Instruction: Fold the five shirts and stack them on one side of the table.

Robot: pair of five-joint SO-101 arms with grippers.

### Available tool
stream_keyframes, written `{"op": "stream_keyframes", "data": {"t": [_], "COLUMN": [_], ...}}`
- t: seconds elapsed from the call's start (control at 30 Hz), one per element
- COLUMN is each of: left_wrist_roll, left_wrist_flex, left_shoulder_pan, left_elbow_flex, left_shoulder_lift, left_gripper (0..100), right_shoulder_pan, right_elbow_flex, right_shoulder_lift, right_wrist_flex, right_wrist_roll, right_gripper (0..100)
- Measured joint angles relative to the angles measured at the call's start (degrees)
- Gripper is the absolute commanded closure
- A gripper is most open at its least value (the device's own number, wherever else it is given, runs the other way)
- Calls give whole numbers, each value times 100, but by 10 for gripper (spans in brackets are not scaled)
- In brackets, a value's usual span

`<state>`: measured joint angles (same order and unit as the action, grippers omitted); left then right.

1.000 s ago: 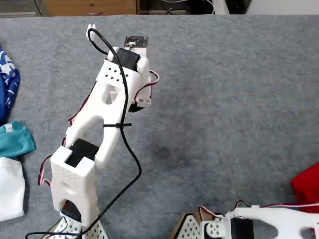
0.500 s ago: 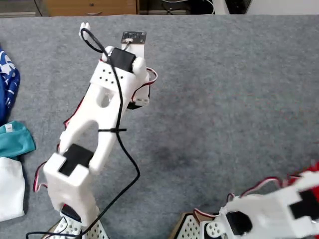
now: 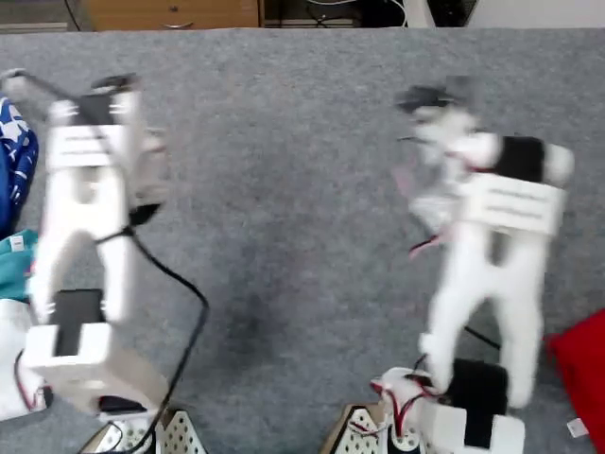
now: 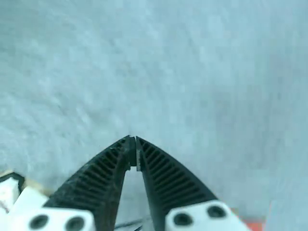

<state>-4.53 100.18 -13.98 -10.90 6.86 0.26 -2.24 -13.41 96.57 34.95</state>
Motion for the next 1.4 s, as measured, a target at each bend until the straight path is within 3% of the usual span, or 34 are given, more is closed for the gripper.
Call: {"op": "stream_keyframes", "data": {"t": [0.13,0.27,0.53,0.73,0.87,1.07,1.33,1.4], "left_wrist_roll": [404,1029,1688,2119,2215,2215,2215,2215], "left_wrist_flex": [0,-9,-9,-9,0,-35,-932,-1187], "left_shoulder_pan": [-1811,-3349,-5890,-7552,-8053,-8097,-7974,-7938], "left_elbow_flex": [0,-26,-756,-923,-721,642,1916,2101], "left_shoulder_lift": [0,0,0,-730,-1609,-2892,-3525,-3534], "left_gripper": [981,981,981,981,981,981,977,935], "right_shoulder_pan": [-1468,-2347,-3499,-3710,-3710,-3710,-3631,-3622], "right_elbow_flex": [9,448,2084,2497,2497,2497,2637,2637], "right_shoulder_lift": [404,1371,2629,2620,2620,2620,2593,2585], "right_wrist_flex": [-193,-211,378,440,440,440,457,457], "right_wrist_roll": [-88,-387,-527,-527,-527,-440,-9,-9], "right_gripper": [993,993,993,993,993,993,993,993]}}
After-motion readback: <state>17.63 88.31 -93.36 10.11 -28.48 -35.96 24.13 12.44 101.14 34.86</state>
